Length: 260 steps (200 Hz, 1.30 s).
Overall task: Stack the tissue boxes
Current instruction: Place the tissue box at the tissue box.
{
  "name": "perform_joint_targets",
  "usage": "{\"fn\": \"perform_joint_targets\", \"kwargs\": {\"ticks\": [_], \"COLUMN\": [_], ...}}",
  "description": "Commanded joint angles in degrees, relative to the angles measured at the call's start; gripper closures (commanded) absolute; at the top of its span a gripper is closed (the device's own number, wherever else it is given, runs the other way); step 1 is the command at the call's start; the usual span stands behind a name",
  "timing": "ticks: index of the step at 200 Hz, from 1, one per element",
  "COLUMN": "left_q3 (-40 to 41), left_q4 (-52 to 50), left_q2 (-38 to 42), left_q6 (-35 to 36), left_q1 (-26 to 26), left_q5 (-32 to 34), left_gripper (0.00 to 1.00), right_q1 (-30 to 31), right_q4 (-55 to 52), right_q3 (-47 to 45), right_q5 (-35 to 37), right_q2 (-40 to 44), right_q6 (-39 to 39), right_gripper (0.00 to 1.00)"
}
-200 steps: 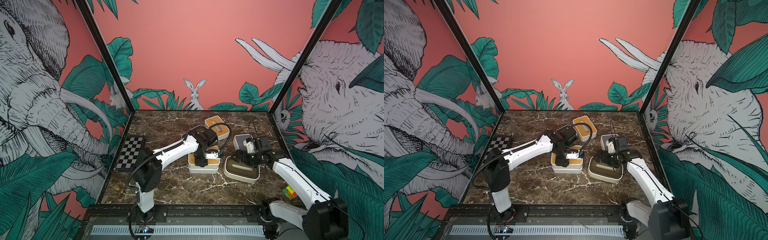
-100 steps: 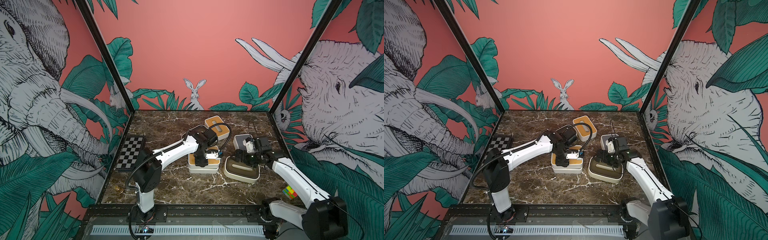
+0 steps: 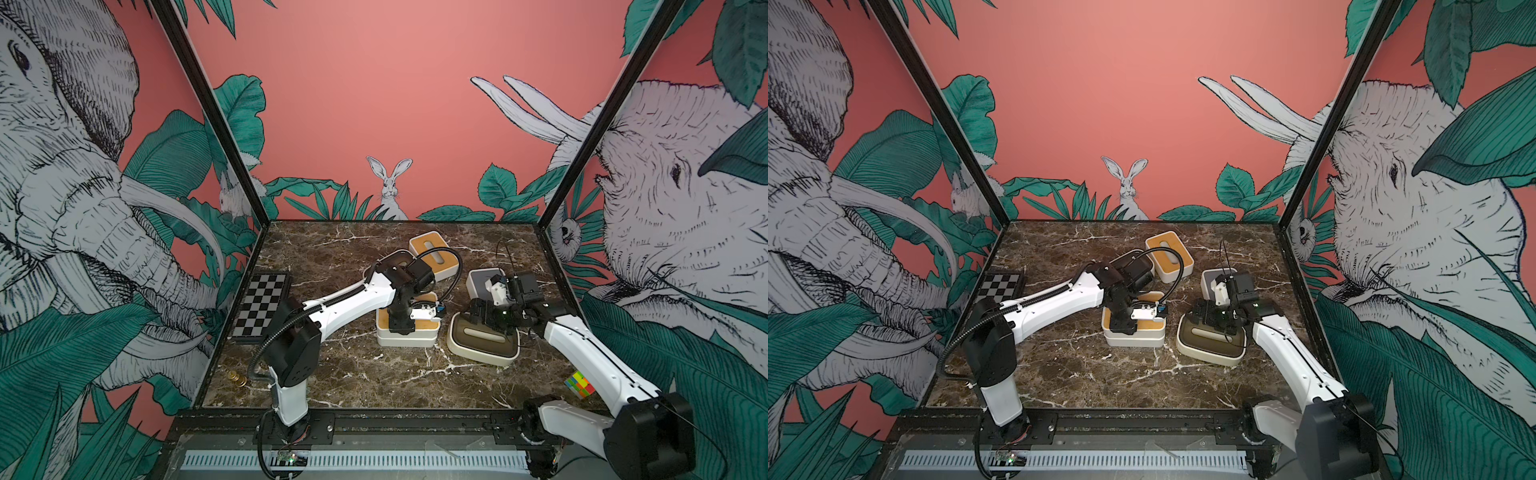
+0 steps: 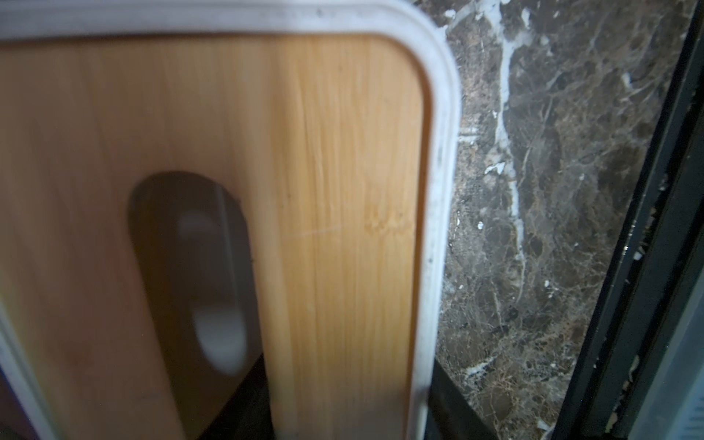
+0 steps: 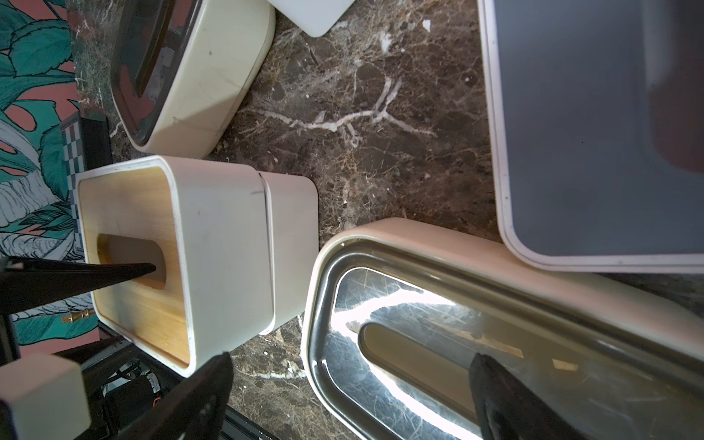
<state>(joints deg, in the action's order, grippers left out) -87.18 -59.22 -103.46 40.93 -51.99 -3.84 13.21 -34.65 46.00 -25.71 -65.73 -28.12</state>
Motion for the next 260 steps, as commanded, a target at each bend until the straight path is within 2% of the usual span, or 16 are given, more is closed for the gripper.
{"fn": "perform_joint_targets", "kwargs": {"ticks": [1,71,110,136,154,250,256,260], "left_q3": [1.35,0.52,0.42,0.60,0.88,1.33,1.23,1.24], "left_q4": [-0.90,-1.94,-2.38,-3.01,-2.54,-1.44,-1.51,-1.51], "left_q2": [2.94,1.01,0.84,0.61,0.88,1.25,1.29,1.26], "left_q6": [2.38,1.08,0.87,1.08,1.23,1.37,1.35,1.28], "left_q1": [-0.40,-0.40,-0.40,-0.40,-0.40,-0.40,-0.40,-0.41], "left_q5": [-0.32,0.22,0.26,-0.19,-0.35,0.13,0.06,0.08], "left_gripper": [0.84,0.84,0.80,0.73,0.63,0.49,0.47,0.42], "right_q1": [-0.14,-0.20,-0.19,-0.18,-0.20,-0.17,-0.13,-0.19], "right_q4": [1.17,0.98,1.28,1.43,1.48,1.95,1.94,1.95], "right_q3": [-0.38,-1.00,-0.80,-0.82,-1.03,-1.48,-1.46,-1.51], "right_q5": [-0.46,-0.36,-0.42,-0.58,-0.50,-0.73,-0.74,-0.82], "right_q2": [-0.30,0.48,0.28,0.08,0.25,0.08,0.06,0.01], "right_q6": [-0.09,-0.09,-0.09,-0.10,-0.10,-0.19,-0.26,-0.29], "right_gripper": [0.03,0.02,0.02,0.02,0.02,0.02,0.02,0.02]}}
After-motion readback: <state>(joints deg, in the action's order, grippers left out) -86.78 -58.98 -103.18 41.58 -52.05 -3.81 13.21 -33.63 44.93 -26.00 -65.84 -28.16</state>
